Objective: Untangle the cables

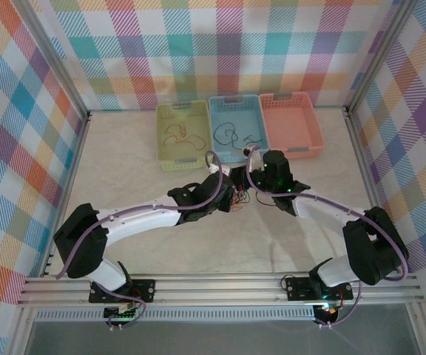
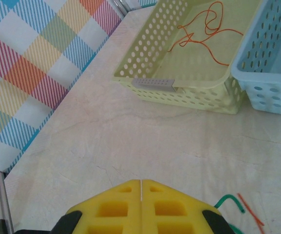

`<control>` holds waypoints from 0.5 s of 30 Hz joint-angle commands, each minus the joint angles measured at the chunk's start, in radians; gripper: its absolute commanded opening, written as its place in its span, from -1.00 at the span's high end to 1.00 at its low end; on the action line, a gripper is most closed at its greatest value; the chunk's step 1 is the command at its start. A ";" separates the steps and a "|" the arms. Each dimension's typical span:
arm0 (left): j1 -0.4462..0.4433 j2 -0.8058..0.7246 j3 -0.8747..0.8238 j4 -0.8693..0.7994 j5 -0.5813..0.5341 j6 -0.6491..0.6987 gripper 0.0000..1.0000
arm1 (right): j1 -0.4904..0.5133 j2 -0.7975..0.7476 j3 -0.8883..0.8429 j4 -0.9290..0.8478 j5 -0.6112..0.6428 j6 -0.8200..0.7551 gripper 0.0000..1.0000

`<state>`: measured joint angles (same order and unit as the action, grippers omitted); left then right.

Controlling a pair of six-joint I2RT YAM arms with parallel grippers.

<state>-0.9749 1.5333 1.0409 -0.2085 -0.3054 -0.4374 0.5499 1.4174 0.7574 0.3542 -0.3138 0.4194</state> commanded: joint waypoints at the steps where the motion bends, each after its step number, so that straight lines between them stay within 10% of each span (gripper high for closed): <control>1: -0.008 -0.074 -0.046 -0.008 -0.035 -0.025 1.00 | -0.011 -0.031 -0.008 -0.001 0.034 0.004 1.00; 15: 0.061 -0.391 -0.261 -0.003 0.040 -0.070 1.00 | -0.096 -0.038 -0.046 -0.032 0.132 0.077 1.00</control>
<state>-0.9428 1.1839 0.8120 -0.2115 -0.2920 -0.4881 0.4633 1.4006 0.7208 0.3199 -0.1932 0.4683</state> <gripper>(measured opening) 0.050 0.063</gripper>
